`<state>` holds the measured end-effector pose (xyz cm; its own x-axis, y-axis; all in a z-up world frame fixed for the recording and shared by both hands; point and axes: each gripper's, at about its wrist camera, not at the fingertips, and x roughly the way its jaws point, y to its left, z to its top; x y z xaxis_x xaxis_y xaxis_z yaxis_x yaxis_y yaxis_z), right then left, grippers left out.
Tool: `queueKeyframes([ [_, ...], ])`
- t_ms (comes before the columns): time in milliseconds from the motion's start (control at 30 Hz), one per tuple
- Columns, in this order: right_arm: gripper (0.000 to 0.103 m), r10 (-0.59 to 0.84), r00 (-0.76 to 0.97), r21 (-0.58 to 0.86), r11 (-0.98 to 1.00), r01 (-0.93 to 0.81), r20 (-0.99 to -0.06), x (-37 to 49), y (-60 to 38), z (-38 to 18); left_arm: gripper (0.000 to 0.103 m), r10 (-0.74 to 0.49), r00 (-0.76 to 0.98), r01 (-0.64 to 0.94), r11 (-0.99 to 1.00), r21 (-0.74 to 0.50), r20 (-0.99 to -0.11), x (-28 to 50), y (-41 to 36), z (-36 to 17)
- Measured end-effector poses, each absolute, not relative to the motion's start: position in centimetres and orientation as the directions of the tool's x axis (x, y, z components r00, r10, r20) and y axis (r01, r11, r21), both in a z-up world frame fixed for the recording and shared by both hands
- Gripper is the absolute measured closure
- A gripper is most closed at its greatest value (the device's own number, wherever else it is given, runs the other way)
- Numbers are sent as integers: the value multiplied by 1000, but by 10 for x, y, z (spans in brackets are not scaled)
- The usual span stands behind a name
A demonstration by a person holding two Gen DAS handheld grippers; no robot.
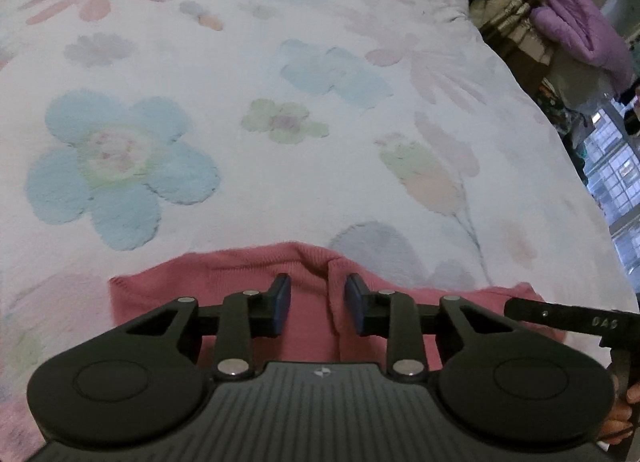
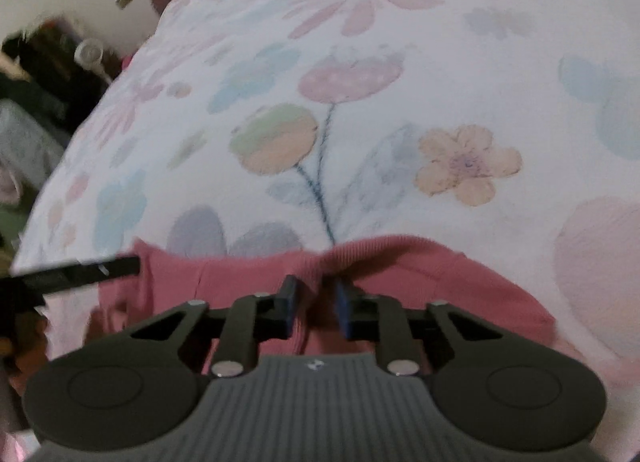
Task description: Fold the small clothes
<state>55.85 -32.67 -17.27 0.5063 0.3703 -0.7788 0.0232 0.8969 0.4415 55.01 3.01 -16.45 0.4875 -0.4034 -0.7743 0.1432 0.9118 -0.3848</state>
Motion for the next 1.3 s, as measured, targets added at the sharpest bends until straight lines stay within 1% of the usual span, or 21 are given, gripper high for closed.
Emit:
queueKeyframes([
  [33,95,391,511,475,879,40,-765,564,-330,-177,75,-402,482,132,912,-389,-779,557,29,-171],
  [67,99,395,518,487,872,47,-759,570,-333,-180,76,-398,479,124,913,-388,-783,561,29,-177],
  [133,102,360,523,446,894,42,-773,580,-332,-186,77,-383,479,122,920,-372,-790,563,29,-183],
  [200,102,345,516,420,907,31,-784,589,-330,-194,77,-373,485,135,926,-354,-791,564,27,-188],
  [333,102,333,527,401,916,15,-782,588,-328,-194,77,-376,488,160,926,-343,-788,558,31,-182],
  [400,95,319,545,382,924,1,-776,580,-329,-184,77,-357,500,176,934,-311,-789,552,34,-172],
  [467,95,291,571,336,942,-29,-767,567,-327,-169,77,-334,520,197,943,-270,-786,542,33,-158],
  [567,95,319,579,325,941,-97,-751,547,-315,-150,77,-377,521,256,925,-282,-766,522,24,-140],
  [633,95,339,563,319,938,-138,-754,536,-302,-144,77,-389,520,314,915,-253,-760,509,11,-133],
  [667,97,336,560,296,941,-164,-758,532,-294,-144,77,-377,518,347,913,-215,-768,502,3,-132],
  [733,98,306,548,228,951,-208,-779,521,-281,-146,81,-340,495,394,908,-142,-800,491,-10,-139],
  [800,99,287,526,194,955,-225,-800,511,-275,-155,84,-302,452,413,905,-104,-839,487,-14,-153],
  [867,99,236,516,143,966,-215,-823,503,-274,-167,85,-260,434,416,907,-64,-862,482,-12,-165],
  [967,99,242,507,173,968,-180,-827,500,-281,-171,85,-273,423,379,919,-105,-864,480,-5,-155],
  [1033,98,233,515,166,971,-175,-825,497,-281,-160,85,-299,432,394,911,-120,-851,472,-2,-137],
  [1067,95,237,521,158,969,-192,-820,493,-280,-150,85,-297,447,416,904,-98,-843,466,-2,-124],
  [1167,95,230,544,111,964,-242,-807,474,-275,-121,85,-271,479,459,888,-25,-835,443,-2,-92],
  [1233,94,233,549,96,959,-267,-803,458,-271,-103,85,-273,493,476,879,-7,-826,424,-3,-74],
  [1300,79,235,564,69,951,-300,-791,435,-267,-86,85,-288,509,486,874,-6,-811,396,-1,-57],
])
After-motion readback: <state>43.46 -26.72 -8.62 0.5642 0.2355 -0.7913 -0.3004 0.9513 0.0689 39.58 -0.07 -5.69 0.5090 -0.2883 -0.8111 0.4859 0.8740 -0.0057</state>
